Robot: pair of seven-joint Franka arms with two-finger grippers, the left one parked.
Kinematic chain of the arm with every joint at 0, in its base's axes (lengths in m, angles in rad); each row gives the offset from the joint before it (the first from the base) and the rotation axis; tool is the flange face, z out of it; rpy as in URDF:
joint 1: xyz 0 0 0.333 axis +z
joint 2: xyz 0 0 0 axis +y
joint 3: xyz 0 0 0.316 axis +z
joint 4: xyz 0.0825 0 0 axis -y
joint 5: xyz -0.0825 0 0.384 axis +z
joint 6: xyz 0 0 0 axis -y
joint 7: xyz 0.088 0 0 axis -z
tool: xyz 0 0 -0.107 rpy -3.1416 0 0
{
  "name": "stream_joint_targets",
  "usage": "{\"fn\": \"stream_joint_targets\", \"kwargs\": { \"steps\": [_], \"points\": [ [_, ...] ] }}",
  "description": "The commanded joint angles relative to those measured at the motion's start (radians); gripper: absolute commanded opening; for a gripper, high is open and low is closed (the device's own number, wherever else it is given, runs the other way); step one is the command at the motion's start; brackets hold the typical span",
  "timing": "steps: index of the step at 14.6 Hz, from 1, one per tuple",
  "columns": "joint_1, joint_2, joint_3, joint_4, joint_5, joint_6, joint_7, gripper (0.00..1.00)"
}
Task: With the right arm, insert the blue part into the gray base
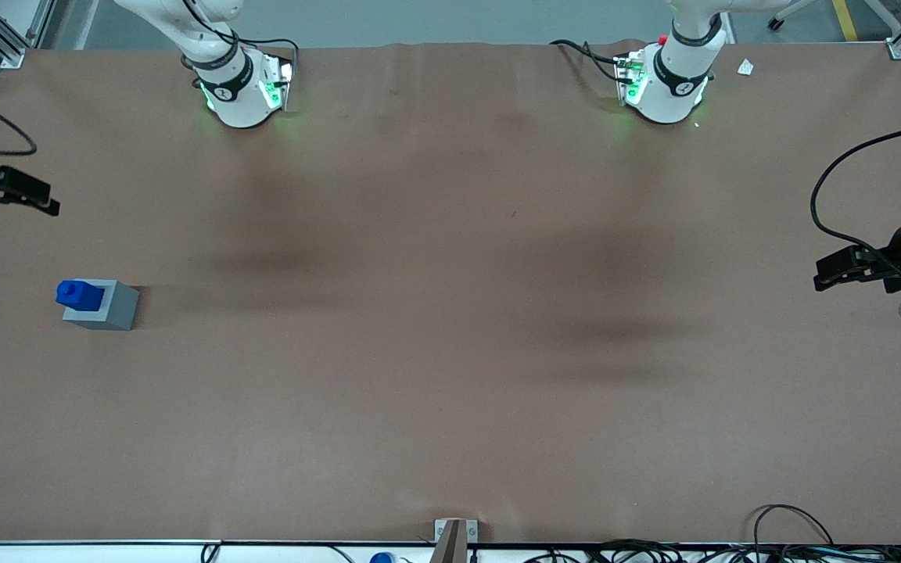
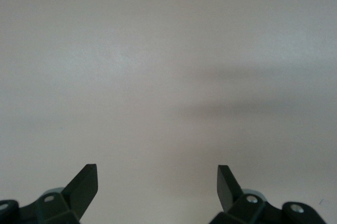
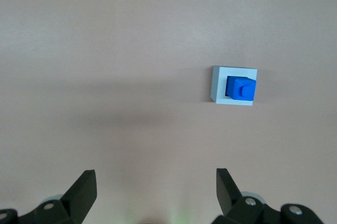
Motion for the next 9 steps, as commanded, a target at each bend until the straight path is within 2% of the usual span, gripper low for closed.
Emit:
{"fn": "stream_joint_targets", "kwargs": {
  "steps": [1, 4, 7, 9],
  "points": [
    [0.021, -0.033, 0.001, -0.020, -0.011, 0.002, 0.023, 1.00],
    [0.026, -0.021, 0.001, 0.051, -0.011, 0.000, 0.061, 1.00],
    [0.024, -0.008, 0.000, 0.065, -0.007, 0.008, 0.067, 1.00],
    [0.029, -0.008, 0.001, 0.065, 0.003, 0.008, 0.131, 1.00]
  ]
}}
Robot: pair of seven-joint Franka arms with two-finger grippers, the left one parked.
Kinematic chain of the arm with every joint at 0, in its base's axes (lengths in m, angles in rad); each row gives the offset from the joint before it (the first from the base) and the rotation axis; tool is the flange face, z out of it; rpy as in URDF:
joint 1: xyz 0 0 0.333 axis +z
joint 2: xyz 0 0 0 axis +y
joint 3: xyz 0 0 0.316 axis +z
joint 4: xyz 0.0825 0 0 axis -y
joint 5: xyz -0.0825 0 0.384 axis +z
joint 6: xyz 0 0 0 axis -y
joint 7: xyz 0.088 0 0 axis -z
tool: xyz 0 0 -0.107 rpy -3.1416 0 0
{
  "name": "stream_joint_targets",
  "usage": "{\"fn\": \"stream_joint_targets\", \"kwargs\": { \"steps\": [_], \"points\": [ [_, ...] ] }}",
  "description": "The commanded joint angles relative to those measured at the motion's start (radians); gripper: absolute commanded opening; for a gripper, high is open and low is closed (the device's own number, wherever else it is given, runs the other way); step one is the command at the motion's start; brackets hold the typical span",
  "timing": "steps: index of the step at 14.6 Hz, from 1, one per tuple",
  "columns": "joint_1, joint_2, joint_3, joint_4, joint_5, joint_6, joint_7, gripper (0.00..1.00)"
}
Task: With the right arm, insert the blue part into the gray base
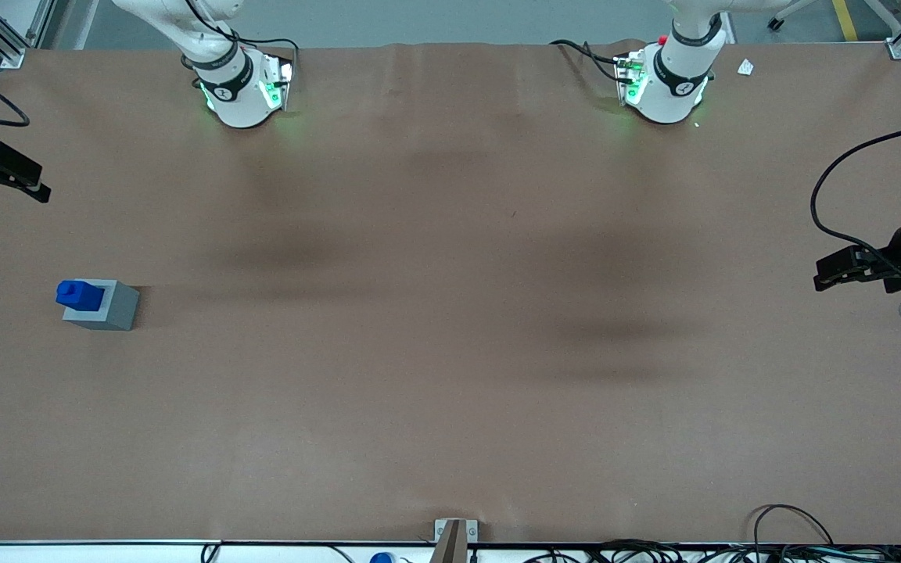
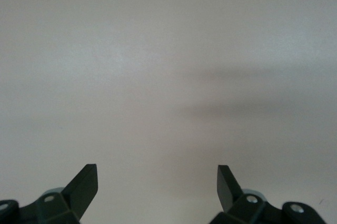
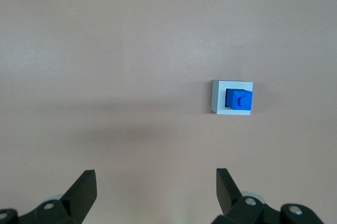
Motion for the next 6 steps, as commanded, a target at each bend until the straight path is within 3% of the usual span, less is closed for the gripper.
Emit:
{"fn": "stream_joint_targets", "kwargs": {
  "steps": [1, 6],
  "points": [
    [0.016, 0.012, 0.001, 0.015, 0.005, 0.002, 0.105, 1.00],
    [0.022, 0.018, 0.001, 0.018, 0.003, 0.007, 0.113, 1.00]
  ]
}}
